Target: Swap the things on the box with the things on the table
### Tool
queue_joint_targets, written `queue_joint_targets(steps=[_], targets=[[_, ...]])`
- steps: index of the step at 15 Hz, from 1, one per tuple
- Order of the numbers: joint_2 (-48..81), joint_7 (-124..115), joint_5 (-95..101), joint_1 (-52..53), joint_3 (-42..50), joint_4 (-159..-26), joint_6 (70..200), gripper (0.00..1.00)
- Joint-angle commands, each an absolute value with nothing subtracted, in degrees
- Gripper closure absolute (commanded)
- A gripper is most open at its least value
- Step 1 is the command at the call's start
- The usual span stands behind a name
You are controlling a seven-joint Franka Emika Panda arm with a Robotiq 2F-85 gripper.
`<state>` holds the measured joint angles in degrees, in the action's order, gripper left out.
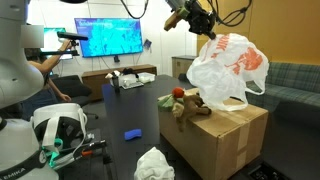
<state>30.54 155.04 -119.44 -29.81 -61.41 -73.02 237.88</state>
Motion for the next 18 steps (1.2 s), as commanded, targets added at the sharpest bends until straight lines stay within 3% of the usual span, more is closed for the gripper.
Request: queue_joint_targets(steps=[1, 11, 18], targets=[[26.2, 154.5, -123.5, -21.8, -52.4, -70.7, 239.0, 1.00], [19.8, 138.8, -132.3, -12.8, -22.8, -74.1, 237.5, 1.00], [16.5, 123.9, -134.3, -12.9, -8.8, -81.2, 238.9, 1.00]])
